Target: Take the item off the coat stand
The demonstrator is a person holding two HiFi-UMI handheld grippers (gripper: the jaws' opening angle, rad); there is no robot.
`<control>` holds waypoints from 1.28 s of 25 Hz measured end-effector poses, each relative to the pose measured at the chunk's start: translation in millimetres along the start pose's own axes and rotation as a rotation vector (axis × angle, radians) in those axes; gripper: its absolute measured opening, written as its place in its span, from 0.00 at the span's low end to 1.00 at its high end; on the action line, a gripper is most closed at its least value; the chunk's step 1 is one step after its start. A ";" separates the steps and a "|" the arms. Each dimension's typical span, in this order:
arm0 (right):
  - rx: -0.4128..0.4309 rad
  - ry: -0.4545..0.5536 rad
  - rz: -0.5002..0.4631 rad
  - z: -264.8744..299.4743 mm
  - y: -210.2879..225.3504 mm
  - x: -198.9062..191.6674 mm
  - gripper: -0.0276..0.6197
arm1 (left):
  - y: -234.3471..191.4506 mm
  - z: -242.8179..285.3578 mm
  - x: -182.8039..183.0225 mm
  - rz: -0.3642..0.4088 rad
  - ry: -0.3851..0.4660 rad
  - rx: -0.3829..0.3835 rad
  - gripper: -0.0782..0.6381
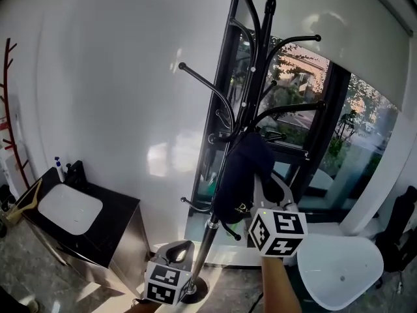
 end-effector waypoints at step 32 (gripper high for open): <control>-0.267 0.195 -0.114 -130.1 70.0 133.8 0.10 | 53.6 -37.5 20.4 0.005 0.048 -0.147 0.11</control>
Point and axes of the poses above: the fingertips, and each gripper's own axes: z forward along the fingers, y to its right, x out of its top, the point moved 2 cm from there along -z, backward along the fingers, and after that the axes turned 10 degrees about -z, right-handed, at the moved point
